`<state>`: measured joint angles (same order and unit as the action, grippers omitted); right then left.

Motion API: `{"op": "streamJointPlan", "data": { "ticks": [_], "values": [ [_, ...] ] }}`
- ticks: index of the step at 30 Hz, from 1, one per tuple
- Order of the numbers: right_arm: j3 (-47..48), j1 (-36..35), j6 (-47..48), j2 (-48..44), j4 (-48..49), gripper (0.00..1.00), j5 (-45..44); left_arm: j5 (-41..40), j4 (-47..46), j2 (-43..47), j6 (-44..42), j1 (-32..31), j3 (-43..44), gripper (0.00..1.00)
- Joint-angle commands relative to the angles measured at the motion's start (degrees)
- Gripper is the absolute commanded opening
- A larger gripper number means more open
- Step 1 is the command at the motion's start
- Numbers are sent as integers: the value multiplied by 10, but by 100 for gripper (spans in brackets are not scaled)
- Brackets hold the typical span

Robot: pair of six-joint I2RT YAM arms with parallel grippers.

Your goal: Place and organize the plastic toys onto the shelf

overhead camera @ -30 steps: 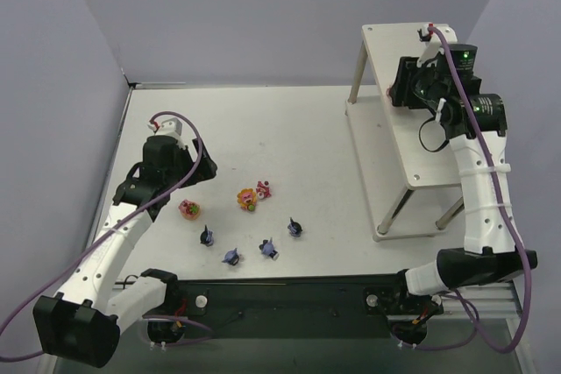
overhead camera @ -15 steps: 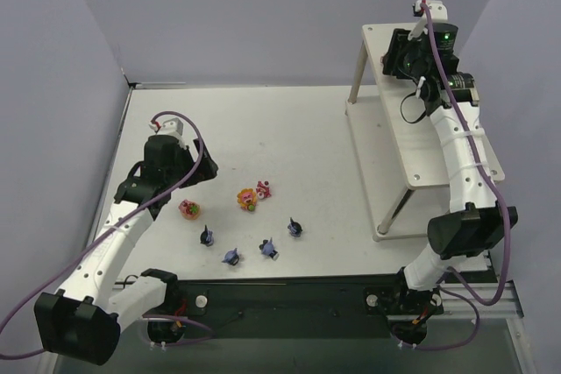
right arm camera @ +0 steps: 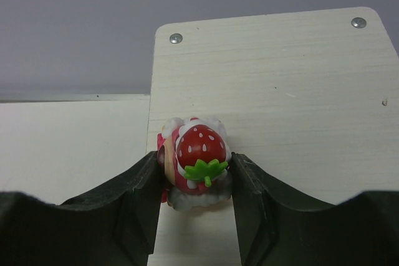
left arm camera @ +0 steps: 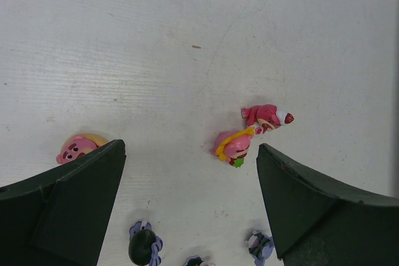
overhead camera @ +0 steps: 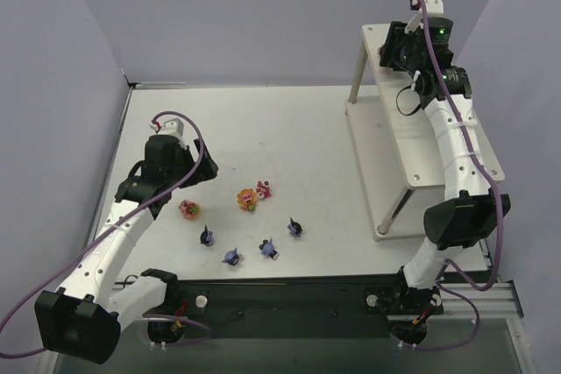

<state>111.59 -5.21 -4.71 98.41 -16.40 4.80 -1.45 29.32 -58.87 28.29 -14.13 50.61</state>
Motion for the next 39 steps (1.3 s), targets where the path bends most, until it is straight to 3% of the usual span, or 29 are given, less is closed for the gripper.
{"op": "streamJointPlan", "data": {
  "ticks": [1, 22, 33, 37, 39],
  "values": [
    [15, 3, -8, 16, 6, 36, 17, -3, -15, 1, 5, 5, 27, 96],
    [31, -21, 30, 53, 8, 49, -38, -7, -12, 6, 6, 4, 21, 96],
    [36, -30, 25, 28, 15, 83, -80, -10, -9, 7, 4, 5, 24, 96],
    [28, -38, 24, -12, 16, 100, -94, -13, -8, 7, 2, 5, 27, 97],
    [21, -41, 18, -30, 14, 100, -95, -14, -8, 8, 0, 5, 27, 97]
  ]
}}
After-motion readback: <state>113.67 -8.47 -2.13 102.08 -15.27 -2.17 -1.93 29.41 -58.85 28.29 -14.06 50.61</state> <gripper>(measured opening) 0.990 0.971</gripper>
